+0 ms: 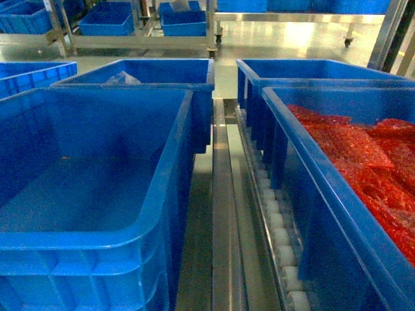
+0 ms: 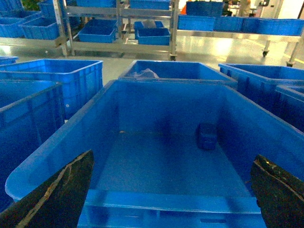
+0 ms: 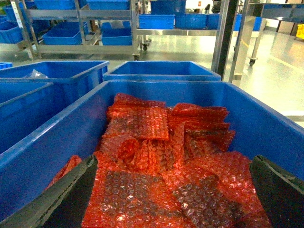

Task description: Pick blue part to blue bin on bottom shelf

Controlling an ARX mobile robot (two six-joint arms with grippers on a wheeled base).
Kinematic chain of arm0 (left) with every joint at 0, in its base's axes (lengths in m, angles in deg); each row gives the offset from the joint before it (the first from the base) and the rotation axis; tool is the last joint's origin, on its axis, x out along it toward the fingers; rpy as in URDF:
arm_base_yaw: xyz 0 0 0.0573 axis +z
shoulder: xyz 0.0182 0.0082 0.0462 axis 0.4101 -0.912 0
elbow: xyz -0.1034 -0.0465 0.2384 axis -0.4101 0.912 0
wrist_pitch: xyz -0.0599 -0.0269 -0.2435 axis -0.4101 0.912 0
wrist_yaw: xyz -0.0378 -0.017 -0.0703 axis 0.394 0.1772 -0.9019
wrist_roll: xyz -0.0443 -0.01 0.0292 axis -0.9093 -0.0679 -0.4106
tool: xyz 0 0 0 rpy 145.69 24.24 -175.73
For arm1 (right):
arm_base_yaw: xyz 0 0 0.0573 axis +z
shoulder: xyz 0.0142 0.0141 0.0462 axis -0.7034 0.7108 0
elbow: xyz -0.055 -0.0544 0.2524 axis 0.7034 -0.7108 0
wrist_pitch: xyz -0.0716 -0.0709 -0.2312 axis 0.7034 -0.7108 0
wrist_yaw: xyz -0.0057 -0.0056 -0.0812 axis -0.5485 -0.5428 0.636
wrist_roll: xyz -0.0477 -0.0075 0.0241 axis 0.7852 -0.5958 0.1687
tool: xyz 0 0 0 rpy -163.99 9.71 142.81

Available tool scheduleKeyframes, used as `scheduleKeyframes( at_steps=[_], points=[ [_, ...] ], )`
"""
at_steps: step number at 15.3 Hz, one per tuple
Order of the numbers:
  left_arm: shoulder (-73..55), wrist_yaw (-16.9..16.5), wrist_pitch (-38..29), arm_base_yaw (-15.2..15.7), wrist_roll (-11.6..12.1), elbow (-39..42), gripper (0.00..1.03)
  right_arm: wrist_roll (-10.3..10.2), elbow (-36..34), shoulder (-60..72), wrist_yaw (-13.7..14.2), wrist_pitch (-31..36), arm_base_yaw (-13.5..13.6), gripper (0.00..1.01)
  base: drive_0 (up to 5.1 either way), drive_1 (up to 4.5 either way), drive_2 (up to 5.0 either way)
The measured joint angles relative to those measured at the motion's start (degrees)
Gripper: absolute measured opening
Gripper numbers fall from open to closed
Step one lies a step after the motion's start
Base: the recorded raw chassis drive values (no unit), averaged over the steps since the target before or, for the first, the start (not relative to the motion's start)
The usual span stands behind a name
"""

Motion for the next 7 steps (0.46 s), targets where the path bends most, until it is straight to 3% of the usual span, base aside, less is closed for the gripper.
scheduleKeyframes(
  at_steps=[7],
  points=[
    [0.00,0.00,-0.02,0.00,0.00,0.00,0.98,0.02,0.00,0.00,0.00,0.02,0.00,0.98,0.0,0.00,0.0]
  ],
)
